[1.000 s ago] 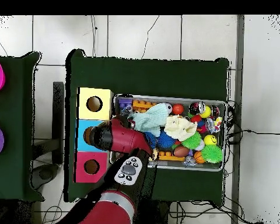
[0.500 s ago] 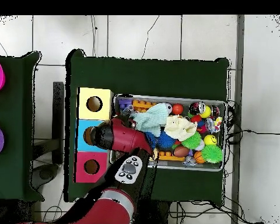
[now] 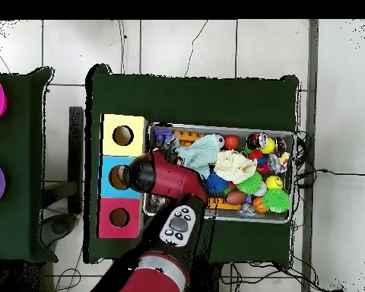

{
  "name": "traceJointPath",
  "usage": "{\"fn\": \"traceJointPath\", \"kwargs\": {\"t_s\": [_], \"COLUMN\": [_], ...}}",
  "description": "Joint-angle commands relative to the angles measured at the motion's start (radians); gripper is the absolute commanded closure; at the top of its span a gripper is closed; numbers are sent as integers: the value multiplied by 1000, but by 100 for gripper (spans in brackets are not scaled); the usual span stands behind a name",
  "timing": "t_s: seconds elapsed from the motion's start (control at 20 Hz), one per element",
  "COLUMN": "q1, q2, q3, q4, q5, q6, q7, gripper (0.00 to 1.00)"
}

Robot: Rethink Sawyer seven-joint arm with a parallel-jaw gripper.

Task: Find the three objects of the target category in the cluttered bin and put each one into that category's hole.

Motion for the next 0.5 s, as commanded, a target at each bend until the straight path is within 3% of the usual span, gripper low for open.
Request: {"fn": "traceJointPath", "kwargs": {"t_s": [0.05, 0.2, 0.5], "q1": [-175, -271, -370], "q2": [-193, -193, -175], "q3": [62, 127, 231], "q4": [4, -67, -132], "q5": [-127, -191, -283], "q6": [272, 334, 362], "q7": [-125, -228, -260], "gripper": [100, 100, 100]}}
